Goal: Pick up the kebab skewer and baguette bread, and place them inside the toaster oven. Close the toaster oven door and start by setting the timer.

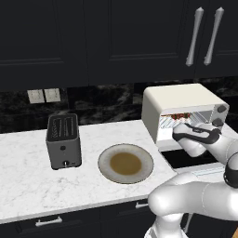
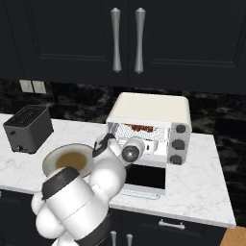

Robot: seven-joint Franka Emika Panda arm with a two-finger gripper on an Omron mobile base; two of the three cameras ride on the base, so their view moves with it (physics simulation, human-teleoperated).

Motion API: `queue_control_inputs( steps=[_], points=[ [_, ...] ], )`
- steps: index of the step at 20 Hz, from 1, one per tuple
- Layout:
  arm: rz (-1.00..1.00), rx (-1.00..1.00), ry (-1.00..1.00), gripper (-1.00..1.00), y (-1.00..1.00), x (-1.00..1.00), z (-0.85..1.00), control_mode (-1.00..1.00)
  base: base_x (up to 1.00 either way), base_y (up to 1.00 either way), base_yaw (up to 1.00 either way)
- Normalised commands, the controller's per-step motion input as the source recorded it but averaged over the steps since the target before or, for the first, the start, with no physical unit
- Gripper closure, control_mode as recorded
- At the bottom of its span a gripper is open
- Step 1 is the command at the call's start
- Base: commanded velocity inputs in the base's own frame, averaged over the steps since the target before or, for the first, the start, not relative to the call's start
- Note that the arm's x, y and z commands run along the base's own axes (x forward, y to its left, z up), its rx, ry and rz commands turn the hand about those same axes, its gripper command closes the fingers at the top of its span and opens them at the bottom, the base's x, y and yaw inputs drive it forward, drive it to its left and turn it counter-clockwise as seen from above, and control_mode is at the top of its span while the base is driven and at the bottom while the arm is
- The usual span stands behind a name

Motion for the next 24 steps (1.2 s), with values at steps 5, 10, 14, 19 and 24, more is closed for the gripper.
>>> queue_control_inputs(
  steps=[5, 10, 14, 19, 24],
  points=[
    [0.00, 0.00, -0.01, -1.00, 0.00, 0.13, 0.00, -1.00, 0.00, 0.00, 0.00],
    [0.00, 0.00, 0.00, -1.00, -0.08, -0.06, 0.02, -1.00, 0.00, 0.00, 0.00],
    [0.00, 0.00, -0.03, -1.00, -0.30, -0.47, 0.28, -1.00, 0.00, 0.00, 0.00],
    [0.00, 0.00, 0.00, -1.00, -0.32, -0.34, 0.46, -1.00, 0.00, 0.00, 0.00],
    [0.03, -0.01, 0.10, -1.00, -0.42, -0.56, 0.20, -1.00, 0.00, 0.00, 0.00]
  ],
)
